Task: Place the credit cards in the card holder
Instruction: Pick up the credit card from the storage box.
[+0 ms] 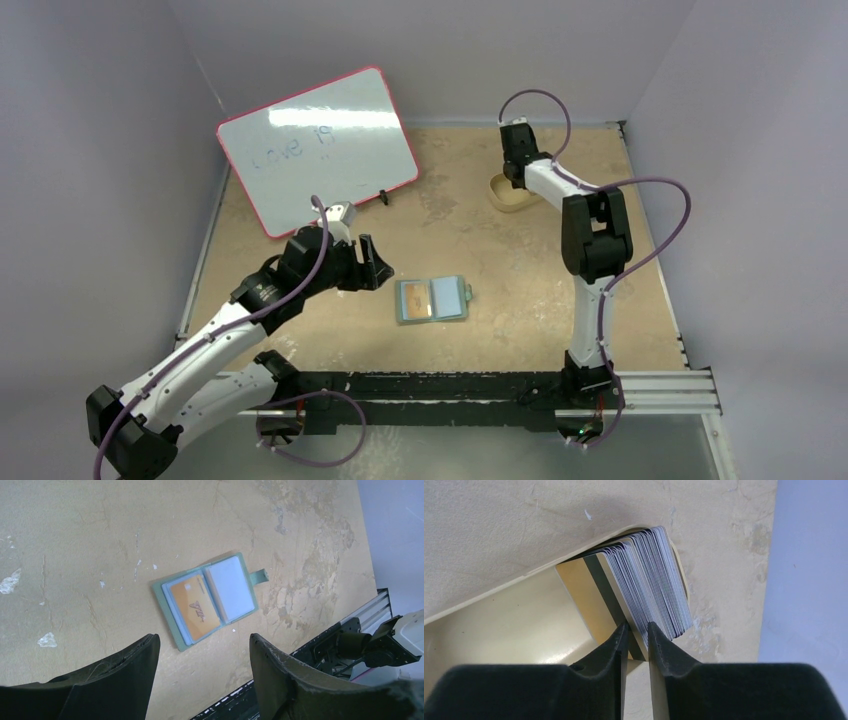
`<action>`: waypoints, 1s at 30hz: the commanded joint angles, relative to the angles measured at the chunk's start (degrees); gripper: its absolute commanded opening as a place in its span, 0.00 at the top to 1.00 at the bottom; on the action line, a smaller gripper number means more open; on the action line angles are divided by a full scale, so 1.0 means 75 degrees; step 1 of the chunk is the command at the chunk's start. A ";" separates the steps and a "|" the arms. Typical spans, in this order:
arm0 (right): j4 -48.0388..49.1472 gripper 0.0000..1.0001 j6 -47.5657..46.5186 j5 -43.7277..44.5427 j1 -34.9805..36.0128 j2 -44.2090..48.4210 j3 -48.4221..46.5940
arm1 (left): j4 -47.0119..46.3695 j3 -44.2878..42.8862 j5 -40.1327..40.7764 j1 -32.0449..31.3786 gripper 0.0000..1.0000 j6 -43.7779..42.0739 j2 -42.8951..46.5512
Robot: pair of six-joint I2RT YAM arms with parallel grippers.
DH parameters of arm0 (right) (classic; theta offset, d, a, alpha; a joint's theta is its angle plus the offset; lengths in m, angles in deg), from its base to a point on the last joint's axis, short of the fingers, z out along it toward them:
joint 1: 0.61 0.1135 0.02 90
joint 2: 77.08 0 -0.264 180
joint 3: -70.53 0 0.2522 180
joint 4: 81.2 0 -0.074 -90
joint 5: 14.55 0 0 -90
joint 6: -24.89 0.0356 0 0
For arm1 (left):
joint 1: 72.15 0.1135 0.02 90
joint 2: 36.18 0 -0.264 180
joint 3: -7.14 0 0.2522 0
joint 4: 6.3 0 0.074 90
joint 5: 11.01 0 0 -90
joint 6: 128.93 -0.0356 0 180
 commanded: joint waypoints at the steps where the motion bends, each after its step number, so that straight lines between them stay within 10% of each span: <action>1: 0.0110 0.80 -0.0112 0.0223 -0.0050 0.0267 -0.0404 | -0.0165 -0.0253 0.0067 -0.0036 0.35 -0.0148 0.0161; 8: -0.0093 0.88 0.0001 -0.0045 -0.0046 0.0300 -0.0475 | -0.0168 -0.0258 0.0068 -0.0041 0.35 -0.0145 0.0185; 13: -0.0034 0.44 -0.0097 -0.0154 -0.0071 0.0295 -0.0451 | -0.0180 -0.0246 0.0061 -0.0040 0.35 -0.0149 0.0198; 17: -0.0153 0.27 -0.0131 -0.0204 -0.0126 0.0013 -0.0565 | -0.0178 -0.0240 0.0044 -0.0029 0.35 -0.0161 0.0196; 30: 0.0026 0.44 -0.0360 0.0228 -0.0233 -0.0271 -0.0703 | -0.0146 -0.0293 0.0087 -0.0030 0.34 -0.0192 0.0174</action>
